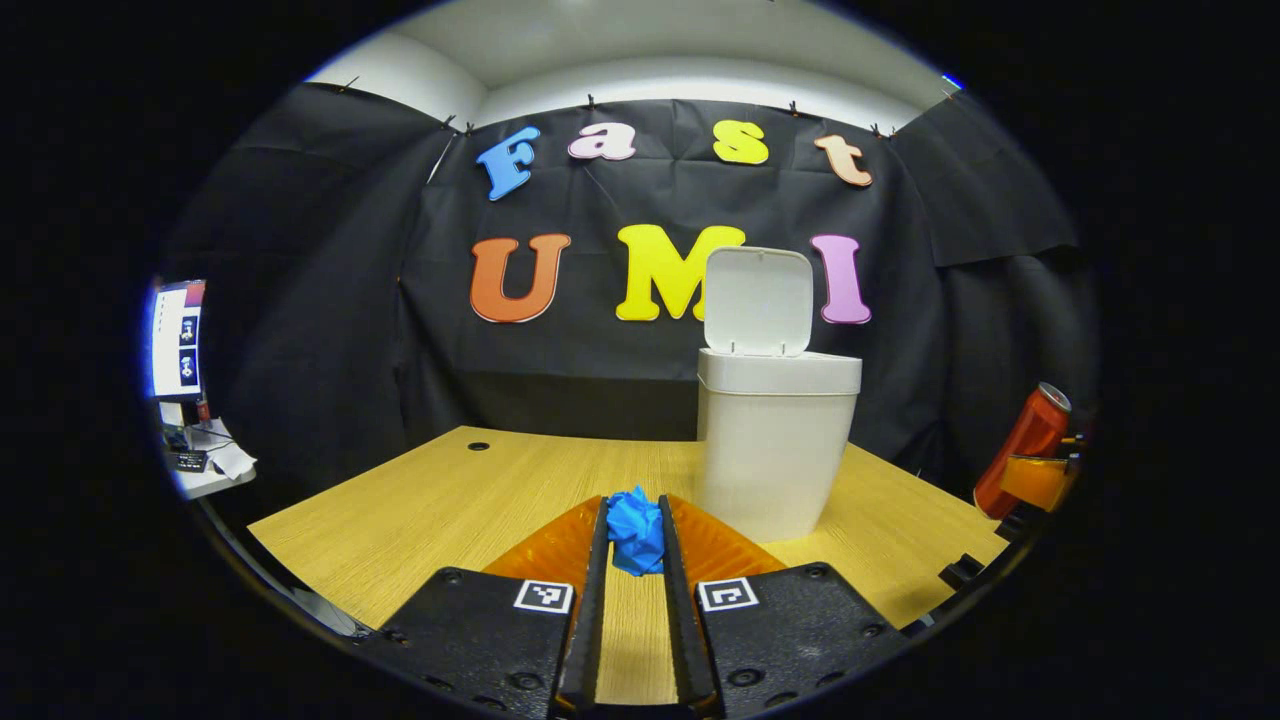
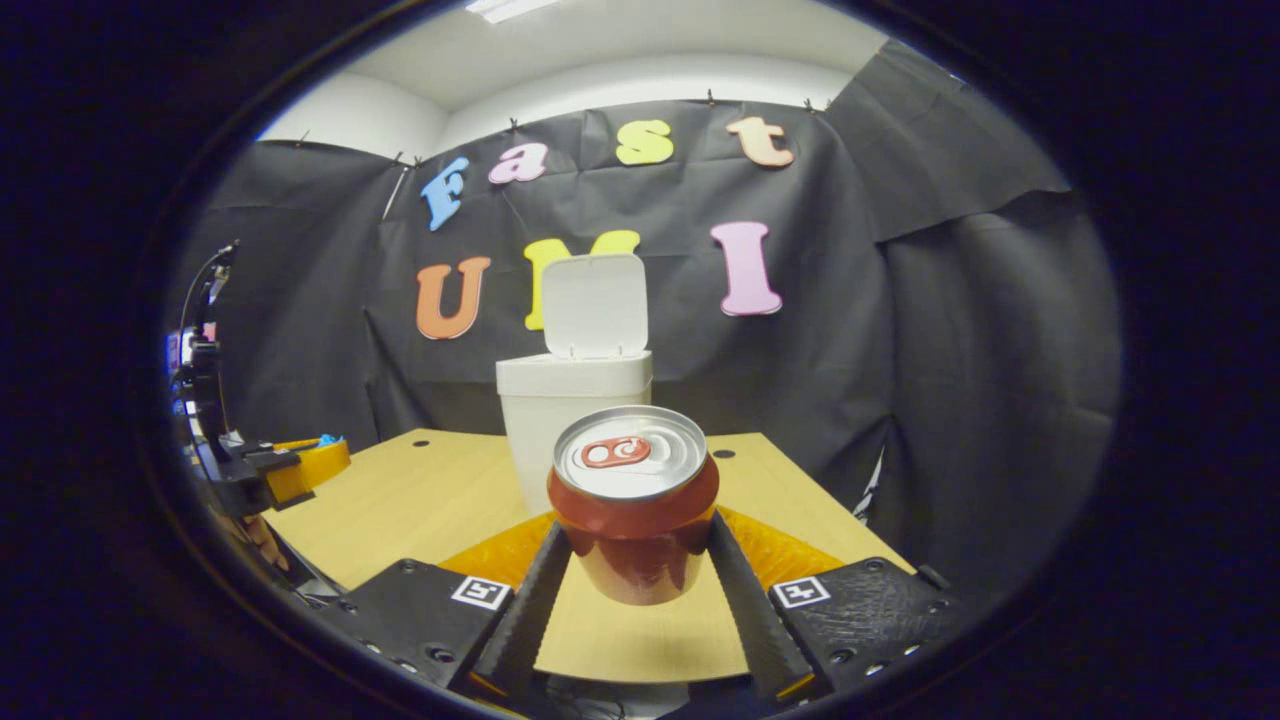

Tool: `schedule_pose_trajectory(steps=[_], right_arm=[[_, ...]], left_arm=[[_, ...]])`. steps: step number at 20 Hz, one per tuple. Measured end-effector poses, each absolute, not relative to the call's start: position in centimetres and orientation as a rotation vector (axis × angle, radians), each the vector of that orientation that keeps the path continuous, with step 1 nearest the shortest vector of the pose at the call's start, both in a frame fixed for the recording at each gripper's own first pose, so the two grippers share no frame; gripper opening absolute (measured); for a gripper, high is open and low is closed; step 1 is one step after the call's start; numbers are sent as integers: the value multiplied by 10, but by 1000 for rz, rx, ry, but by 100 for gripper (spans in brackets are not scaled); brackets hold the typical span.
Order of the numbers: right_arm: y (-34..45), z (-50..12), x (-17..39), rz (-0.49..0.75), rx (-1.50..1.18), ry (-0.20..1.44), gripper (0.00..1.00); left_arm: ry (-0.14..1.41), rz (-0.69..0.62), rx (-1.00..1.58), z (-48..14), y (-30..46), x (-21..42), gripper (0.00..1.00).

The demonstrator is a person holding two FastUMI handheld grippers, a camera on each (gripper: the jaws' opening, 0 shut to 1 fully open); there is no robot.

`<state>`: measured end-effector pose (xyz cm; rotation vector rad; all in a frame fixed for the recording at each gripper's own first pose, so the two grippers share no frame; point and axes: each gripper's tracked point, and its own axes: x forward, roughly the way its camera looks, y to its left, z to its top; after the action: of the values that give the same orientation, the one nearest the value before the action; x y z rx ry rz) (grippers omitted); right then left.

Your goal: Press the lid of the desktop garbage bin to open it, pick up the crumpled paper on the desktop and throw it into the bin, then pick up the pop can on the desktop and drop it into the bin, and finally close the garbage bin lid.

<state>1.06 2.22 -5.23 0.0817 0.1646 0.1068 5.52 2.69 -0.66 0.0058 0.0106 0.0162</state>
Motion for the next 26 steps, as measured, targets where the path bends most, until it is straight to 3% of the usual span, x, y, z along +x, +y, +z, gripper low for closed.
schedule_pose_trajectory(steps=[7,16,26], right_arm=[[13,-69,29,154,90,203,80],[-21,-110,59,104,222,289,80],[0,-115,59,202,224,316,80]], left_arm=[[-40,39,36,20,32,79,31],[-42,80,-16,43,31,122,31],[-116,148,14,95,37,160,31]])
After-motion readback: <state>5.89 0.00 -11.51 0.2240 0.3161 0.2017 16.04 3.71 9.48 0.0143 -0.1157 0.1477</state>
